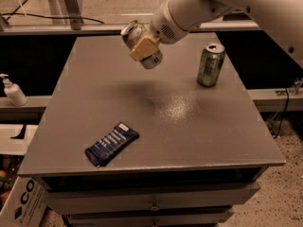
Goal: Knock 7up can over
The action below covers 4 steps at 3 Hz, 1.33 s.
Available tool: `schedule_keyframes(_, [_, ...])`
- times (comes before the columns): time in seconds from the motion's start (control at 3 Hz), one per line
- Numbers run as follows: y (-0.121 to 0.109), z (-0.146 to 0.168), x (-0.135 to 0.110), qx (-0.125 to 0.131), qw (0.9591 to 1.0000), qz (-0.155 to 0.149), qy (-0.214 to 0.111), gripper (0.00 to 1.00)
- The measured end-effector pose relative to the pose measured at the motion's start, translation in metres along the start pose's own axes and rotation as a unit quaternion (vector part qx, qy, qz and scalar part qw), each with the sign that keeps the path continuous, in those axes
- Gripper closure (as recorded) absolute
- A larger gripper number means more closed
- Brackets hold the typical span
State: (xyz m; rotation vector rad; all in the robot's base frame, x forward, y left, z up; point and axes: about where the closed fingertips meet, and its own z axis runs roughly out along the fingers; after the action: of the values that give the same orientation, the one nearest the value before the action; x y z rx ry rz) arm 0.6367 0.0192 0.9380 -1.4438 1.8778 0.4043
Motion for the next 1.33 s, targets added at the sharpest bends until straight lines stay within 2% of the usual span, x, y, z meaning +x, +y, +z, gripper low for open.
schedule_keyframes(0.33, [0.01, 0.019, 0.013, -0.022, 0.9979, -0.029, 0.054, 1.0])
schedule_keyframes(0.67, [0.02, 0.034, 0.026, -0.049, 0.9929, -0.054, 0.094, 1.0])
schedule_keyframes(1.33, [0.035, 0.053, 0.044, -0.104, 0.9809, -0.094, 0.135, 1.0])
